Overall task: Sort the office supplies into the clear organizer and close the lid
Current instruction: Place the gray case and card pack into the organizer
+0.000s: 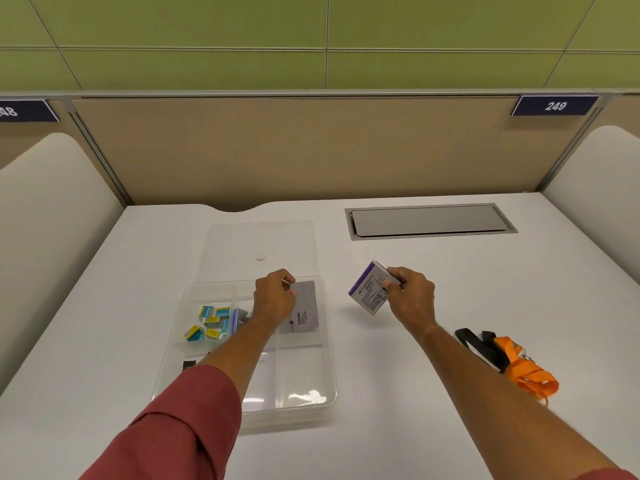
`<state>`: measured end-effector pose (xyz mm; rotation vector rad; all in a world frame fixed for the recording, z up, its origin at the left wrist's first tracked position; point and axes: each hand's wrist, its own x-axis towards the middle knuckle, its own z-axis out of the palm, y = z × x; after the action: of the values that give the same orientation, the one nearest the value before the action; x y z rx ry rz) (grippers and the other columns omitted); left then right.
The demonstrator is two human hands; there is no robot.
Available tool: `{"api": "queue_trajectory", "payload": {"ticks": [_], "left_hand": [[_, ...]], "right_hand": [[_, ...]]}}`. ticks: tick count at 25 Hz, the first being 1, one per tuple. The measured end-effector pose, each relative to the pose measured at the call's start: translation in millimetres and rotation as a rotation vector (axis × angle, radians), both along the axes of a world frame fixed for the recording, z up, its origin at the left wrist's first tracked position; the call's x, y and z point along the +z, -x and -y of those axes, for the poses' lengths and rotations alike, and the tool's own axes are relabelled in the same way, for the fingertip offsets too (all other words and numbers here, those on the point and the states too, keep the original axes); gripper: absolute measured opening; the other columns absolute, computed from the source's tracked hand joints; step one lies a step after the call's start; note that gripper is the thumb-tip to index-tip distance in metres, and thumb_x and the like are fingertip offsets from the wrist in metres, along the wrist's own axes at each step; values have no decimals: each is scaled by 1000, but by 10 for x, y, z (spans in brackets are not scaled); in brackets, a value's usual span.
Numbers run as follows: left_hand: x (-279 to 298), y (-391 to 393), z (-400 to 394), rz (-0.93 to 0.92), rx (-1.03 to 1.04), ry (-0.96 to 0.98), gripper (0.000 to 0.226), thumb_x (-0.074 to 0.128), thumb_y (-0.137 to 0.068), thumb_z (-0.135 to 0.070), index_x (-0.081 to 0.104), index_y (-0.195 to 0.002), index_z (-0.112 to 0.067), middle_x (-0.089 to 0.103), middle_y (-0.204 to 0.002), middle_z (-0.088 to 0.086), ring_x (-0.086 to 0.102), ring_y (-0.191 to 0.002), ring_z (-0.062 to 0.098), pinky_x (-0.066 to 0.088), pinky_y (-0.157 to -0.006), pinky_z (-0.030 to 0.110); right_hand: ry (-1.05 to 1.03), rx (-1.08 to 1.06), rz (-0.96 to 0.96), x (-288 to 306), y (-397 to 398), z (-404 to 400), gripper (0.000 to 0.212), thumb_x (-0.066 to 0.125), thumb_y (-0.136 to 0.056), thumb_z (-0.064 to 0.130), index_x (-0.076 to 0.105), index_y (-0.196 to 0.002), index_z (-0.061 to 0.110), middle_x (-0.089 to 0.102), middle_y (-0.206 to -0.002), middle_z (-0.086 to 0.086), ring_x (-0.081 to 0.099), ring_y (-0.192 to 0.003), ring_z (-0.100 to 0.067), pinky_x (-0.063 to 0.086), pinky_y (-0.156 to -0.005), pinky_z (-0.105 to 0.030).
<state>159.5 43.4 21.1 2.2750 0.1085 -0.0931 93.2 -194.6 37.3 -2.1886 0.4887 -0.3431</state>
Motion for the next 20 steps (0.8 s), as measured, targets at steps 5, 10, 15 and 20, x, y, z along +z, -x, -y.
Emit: {"api": "queue_trajectory", "payload": {"ticks": [5,10,15,20], "left_hand": [[-155,-51,48,-52,-128,-100,15,67,-81,-4,68,-94,-12,64,-90,9,62,-85,26,42,-72,26],[-228,-130,9,-35,-282,-285,21,64,-85,-13,66,-106,-13,64,-109,12,61,-101,30,46,-82,31],[-195,-141,-91,27,-304,-312,44,69,-86,-28,57,-126,-13,60,-122,13,57,-110,28,47,-94,37],[-142,-84,-297,273,-327,-615,62,52,-91,-51,40,-141,-17,45,-141,10,42,-129,26,36,-104,39]], "right_hand": [[-6,-12,0,-71,-25,-3,22,56,-91,8,70,-108,11,73,-97,-7,64,-81,-17,42,-57,3],[-9,-8,11,-43,-121,-73,23,57,-92,9,70,-110,11,72,-99,-6,65,-85,-17,42,-60,0],[-43,31,81,104,-298,-235,21,60,-89,9,71,-107,10,72,-96,-4,66,-84,-16,43,-60,2],[-42,134,82,212,-484,-506,21,60,-90,13,71,-108,11,72,-99,-3,65,-82,-15,46,-63,1]]}}
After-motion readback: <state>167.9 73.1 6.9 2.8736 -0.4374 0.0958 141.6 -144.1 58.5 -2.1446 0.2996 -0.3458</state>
